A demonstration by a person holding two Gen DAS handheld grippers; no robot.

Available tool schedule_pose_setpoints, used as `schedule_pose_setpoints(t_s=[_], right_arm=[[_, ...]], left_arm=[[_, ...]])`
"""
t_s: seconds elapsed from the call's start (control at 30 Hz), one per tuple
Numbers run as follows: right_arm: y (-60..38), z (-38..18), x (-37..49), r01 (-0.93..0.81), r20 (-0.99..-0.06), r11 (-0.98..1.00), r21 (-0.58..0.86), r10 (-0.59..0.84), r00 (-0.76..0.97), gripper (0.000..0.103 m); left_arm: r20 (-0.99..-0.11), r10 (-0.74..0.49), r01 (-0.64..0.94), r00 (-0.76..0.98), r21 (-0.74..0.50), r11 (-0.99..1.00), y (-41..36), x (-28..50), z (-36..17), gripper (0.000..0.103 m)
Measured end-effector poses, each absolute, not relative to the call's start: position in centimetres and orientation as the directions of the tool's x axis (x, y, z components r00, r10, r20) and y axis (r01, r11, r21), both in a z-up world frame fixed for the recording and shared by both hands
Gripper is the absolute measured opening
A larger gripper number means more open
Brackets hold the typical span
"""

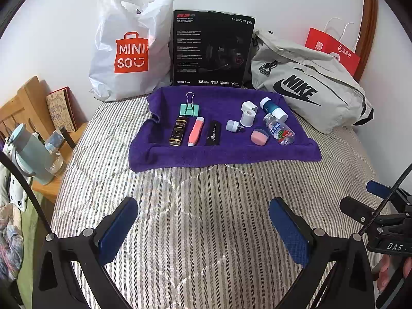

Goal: Organize rigid objects

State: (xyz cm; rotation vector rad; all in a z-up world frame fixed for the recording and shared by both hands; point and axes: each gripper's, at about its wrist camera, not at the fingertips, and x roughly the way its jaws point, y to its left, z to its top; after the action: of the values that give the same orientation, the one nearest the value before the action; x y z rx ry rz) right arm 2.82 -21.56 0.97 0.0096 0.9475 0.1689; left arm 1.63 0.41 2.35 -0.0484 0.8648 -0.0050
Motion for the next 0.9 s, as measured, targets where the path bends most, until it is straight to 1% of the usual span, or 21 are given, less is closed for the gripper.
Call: schedule_pose_setpoints(t_s=[0.9], right_arm=[[-21.6,1.07,2.67,-0.145,-0.806,0.986,0.08,0.15,0.573,0.103]], left_arm=[[-0.764,-0.021,-0.018,0.645,-0.043,0.999,0.96,1.61,2.22,0.103]])
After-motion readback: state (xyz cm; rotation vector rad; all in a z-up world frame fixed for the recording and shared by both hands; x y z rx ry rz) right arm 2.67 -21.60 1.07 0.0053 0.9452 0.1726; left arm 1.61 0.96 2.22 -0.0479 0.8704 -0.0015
